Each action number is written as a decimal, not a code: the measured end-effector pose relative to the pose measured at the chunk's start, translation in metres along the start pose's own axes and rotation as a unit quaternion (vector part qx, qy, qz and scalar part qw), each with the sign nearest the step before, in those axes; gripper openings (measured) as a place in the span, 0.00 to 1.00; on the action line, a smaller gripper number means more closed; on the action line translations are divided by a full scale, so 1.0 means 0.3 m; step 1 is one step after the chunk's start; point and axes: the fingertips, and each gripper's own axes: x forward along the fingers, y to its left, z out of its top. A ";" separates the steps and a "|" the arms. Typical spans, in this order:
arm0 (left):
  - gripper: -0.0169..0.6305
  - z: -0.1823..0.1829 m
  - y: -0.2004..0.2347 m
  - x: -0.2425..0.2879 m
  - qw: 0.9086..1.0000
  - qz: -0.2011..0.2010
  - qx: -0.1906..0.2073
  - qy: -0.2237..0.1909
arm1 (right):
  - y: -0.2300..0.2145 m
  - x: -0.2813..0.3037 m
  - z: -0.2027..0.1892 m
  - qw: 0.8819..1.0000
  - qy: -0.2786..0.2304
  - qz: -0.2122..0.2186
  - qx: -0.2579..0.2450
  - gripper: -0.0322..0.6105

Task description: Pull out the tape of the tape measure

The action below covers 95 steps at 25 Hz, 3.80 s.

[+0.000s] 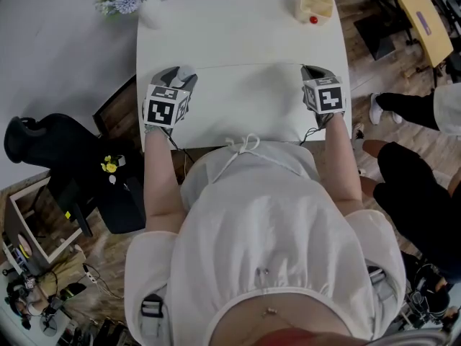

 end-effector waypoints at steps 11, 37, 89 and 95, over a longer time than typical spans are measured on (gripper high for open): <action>0.38 -0.005 0.012 0.023 1.000 -0.001 0.005 0.009 | -0.034 0.026 -0.041 1.000 0.019 -0.017 0.003 0.06; 0.38 -0.093 0.028 0.167 0.997 -0.023 0.019 0.072 | 0.011 0.120 -0.130 0.998 0.071 -0.002 -0.003 0.06; 0.51 0.162 -0.032 -0.029 0.988 -0.021 -0.023 -0.152 | 0.134 -0.115 0.233 0.982 -0.187 -0.016 -0.013 0.35; 0.34 0.325 -0.029 -0.232 0.966 0.014 -0.004 -0.257 | 0.133 -0.325 0.391 0.950 -0.311 -0.030 -0.013 0.25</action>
